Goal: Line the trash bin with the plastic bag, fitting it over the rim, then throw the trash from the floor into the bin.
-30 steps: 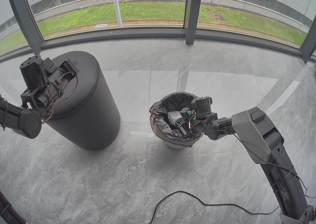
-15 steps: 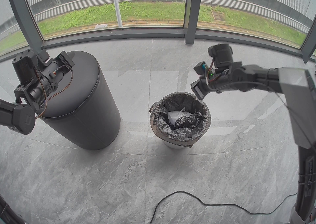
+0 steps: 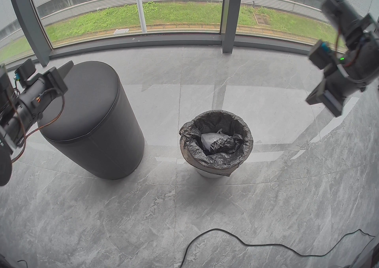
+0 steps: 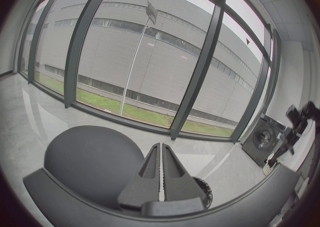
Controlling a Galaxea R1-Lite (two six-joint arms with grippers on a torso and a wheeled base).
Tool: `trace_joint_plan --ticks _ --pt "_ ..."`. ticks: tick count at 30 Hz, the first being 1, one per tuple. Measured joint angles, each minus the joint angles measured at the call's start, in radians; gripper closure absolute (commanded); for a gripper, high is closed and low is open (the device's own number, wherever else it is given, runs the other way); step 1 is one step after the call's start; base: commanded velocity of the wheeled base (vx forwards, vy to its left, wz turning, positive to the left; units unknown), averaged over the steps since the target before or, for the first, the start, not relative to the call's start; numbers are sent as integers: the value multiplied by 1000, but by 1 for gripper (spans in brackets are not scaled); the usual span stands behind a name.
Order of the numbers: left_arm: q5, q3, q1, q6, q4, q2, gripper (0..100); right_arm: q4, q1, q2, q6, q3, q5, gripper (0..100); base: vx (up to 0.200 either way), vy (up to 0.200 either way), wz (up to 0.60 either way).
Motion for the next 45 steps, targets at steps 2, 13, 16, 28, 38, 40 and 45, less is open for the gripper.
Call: trace_joint_plan --ticks 2,13,16,28,38,40,45 --pt "12 61 1 19 23 -72 100 56 -8 -85 8 0 -13 100 0 0 0" --pt "98 260 3 98 385 -587 100 230 -120 -594 95 26 -40 100 0 0 0" --pt "115 285 0 120 491 -726 100 260 -179 -742 137 59 -16 100 0 0 0" --pt "156 444 -6 172 598 -1102 100 29 -357 -1255 246 526 84 100 0 0 0" --pt "170 572 -9 180 637 -1220 100 -416 -400 -1449 287 1027 124 100 0 0 0" --pt "173 590 -9 177 652 -1234 100 -489 -406 -1475 299 1125 131 100 0 0 0" --pt "190 639 -10 155 709 -1269 100 -686 -421 -1534 334 1372 149 100 0 0 0"
